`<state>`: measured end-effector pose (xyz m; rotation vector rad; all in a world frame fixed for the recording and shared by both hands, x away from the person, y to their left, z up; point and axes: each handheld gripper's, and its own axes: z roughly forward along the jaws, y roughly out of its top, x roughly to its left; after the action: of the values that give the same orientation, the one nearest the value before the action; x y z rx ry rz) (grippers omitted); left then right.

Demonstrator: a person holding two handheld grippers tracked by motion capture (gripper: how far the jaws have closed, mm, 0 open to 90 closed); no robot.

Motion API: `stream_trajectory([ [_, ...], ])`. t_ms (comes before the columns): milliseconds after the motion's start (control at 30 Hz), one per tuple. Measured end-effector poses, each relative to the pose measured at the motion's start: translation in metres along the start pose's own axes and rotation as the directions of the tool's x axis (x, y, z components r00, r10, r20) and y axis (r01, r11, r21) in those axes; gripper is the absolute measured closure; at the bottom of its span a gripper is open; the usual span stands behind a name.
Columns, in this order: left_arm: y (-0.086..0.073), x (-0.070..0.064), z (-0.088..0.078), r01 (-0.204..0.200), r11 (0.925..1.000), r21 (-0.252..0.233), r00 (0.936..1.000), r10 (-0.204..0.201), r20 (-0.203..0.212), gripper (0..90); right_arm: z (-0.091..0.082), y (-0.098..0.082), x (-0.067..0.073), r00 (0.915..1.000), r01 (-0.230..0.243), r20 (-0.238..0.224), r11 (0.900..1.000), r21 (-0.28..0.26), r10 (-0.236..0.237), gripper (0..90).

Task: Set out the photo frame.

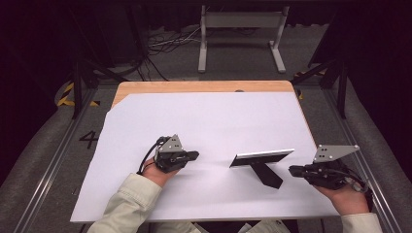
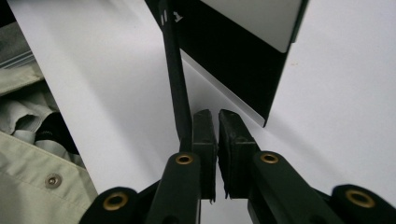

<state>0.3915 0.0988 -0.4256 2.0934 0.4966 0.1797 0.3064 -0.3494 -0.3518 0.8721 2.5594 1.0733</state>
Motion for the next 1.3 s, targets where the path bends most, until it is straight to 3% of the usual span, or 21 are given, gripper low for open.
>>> stream_trajectory([
  [267, 0.008, -0.003, 0.021, 0.025, 0.9995, 0.017, 0.9994, -0.025, 0.022, 90.0, -0.006, -0.002, -0.004, 0.9994, -0.026, 0.019, 0.999, -0.029, 0.027, 88.3],
  [500, 0.013, -0.006, 0.036, 0.015, 0.9992, 0.036, 0.9996, -0.016, 0.025, 90.0, -0.008, -0.003, -0.004, 0.9992, -0.032, 0.023, 0.999, -0.036, 0.033, 88.4],
  [733, 0.023, -0.013, 0.056, -0.004, 0.9976, 0.069, 0.9983, 0.000, 0.057, 90.0, -0.011, -0.006, -0.005, 0.9981, -0.051, 0.033, 0.997, -0.054, 0.053, 89.1],
  [1033, 0.028, -0.014, 0.077, 0.008, 0.9961, 0.088, 0.9970, -0.015, 0.076, 90.0, -0.014, -0.009, -0.009, 0.9955, -0.076, 0.052, 0.994, -0.084, 0.080, 89.5],
  [1300, 0.032, -0.018, 0.086, -0.033, 0.9949, 0.095, 0.9964, 0.025, 0.081, 90.0, -0.013, -0.010, -0.012, 0.9926, -0.089, 0.073, 0.991, -0.099, 0.097, 89.5],
])
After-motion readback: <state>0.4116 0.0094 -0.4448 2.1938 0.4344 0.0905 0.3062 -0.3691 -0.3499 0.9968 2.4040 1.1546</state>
